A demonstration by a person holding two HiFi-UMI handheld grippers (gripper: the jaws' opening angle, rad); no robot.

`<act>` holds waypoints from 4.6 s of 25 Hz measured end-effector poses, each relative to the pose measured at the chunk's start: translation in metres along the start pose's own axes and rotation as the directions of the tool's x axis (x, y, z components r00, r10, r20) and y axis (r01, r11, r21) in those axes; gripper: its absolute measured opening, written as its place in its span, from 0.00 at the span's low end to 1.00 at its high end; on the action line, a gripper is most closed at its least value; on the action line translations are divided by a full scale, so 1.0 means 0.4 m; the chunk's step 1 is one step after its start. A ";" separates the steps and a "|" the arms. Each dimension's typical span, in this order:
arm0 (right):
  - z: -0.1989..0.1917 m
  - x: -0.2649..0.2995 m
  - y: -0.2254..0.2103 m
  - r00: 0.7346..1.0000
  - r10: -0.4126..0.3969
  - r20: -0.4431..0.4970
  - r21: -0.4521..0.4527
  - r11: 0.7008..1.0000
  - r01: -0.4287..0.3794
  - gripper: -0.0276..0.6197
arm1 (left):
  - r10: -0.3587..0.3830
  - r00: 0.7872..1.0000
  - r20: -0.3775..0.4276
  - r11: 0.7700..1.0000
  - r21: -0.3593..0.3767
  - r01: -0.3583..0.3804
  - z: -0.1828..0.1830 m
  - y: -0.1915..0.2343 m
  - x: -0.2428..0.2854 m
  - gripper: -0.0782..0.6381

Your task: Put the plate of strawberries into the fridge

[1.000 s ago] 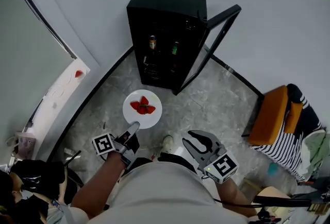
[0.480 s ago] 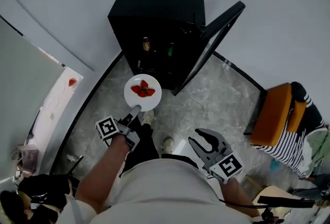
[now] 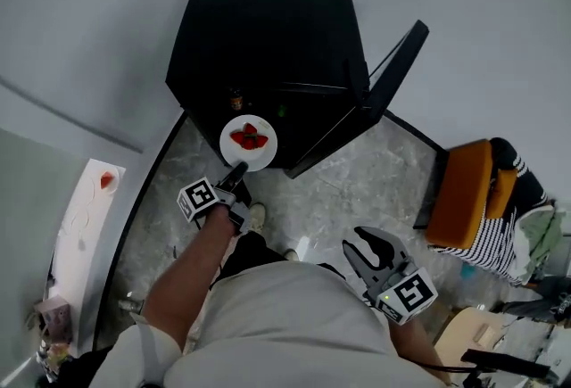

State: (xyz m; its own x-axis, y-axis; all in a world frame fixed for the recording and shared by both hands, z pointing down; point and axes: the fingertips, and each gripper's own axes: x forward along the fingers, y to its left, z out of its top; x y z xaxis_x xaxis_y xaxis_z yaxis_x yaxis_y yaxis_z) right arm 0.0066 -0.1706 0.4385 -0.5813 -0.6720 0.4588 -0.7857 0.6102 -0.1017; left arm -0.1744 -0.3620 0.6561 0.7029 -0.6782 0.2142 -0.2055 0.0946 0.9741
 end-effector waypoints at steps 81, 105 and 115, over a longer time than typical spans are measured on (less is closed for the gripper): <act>-0.205 -0.220 0.038 0.995 0.091 0.047 0.053 0.994 -0.093 0.08 | 0.192 0.957 -0.215 0.647 0.761 0.041 -0.429 -0.302 -0.236 0.13; -0.177 -0.256 0.159 0.977 0.181 0.111 -0.041 0.983 -0.178 0.08 | 0.066 0.874 -0.481 0.467 0.790 0.398 -0.774 -0.561 -0.355 0.13; -0.166 -0.260 0.159 0.976 0.186 0.117 -0.048 0.982 -0.181 0.08 | 0.100 0.869 -0.484 0.430 0.809 0.401 -0.777 -0.548 -0.348 0.13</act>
State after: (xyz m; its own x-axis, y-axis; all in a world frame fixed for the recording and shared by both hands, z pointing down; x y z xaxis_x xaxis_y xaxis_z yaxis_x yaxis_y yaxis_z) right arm 0.0309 -0.0340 0.4428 -0.7378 -0.5913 0.3257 -0.6563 0.7412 -0.1410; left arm -0.0156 -0.0618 0.4353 0.9200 -0.2271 0.3193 -0.3573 -0.8208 0.4457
